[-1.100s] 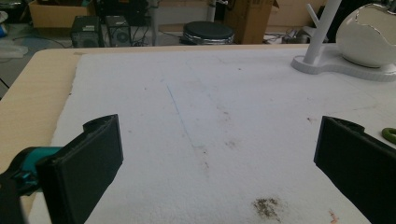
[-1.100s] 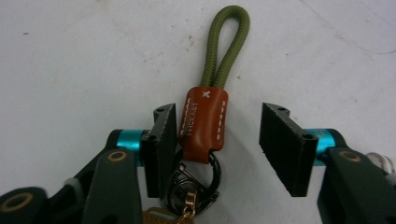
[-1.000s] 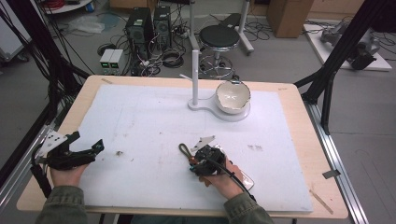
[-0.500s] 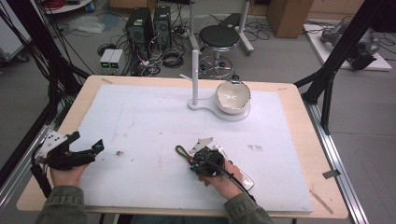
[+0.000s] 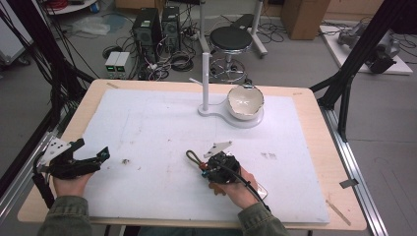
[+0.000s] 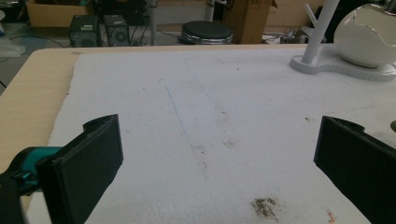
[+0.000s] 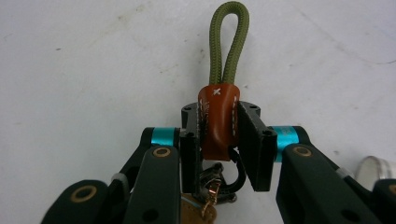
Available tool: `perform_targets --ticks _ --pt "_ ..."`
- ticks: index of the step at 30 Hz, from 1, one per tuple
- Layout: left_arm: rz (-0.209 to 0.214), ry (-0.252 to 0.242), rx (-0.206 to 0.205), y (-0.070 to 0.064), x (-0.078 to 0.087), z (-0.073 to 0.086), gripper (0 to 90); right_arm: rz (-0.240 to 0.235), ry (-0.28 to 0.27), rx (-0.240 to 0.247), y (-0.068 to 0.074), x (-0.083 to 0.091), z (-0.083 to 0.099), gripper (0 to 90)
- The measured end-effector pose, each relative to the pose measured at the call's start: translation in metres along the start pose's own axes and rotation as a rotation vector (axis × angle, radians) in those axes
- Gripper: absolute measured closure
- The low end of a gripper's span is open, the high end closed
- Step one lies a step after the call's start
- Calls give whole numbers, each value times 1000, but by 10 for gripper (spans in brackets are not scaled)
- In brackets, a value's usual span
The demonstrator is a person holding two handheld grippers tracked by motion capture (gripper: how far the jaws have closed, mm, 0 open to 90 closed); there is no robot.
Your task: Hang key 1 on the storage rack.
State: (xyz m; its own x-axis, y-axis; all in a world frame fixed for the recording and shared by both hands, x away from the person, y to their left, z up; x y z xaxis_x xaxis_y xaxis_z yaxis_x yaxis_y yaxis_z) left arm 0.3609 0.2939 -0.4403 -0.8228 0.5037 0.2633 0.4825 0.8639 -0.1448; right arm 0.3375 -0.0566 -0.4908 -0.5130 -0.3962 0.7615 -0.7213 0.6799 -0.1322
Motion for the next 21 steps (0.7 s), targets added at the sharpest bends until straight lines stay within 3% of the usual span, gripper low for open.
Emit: perform_targets --ticks 4,6,11,14,21 --pt "-1 -2 2 0 0 0 17 4 -28 -21 -6 11 -7 710" --pt "1 -5 2 0 -1 -1 17 -21 -69 -65 -12 22 -17 711" --pt "9 -5 1 -2 -4 -2 17 -22 -90 -87 -21 34 -25 713" --pt "14 -10 4 -2 -6 -3 17 -57 -118 -128 -28 46 -32 715" --pt "17 -17 7 -2 -7 -4 17 -78 -120 -157 -39 58 -39 716"
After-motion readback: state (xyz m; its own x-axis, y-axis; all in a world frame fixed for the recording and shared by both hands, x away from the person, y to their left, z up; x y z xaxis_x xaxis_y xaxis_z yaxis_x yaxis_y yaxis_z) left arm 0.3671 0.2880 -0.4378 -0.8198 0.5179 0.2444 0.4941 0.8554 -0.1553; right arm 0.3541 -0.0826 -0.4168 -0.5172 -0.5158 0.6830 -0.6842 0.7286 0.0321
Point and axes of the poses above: each handheld gripper's, and its own axes: x roughly backward along the jaws, z roughly out of its underside, y roughly to its left, the point moved 10 cm from there along -x, roughly forward along the jaws, and after that the axes turned 9 degrees about z, right-handed, at the moved point
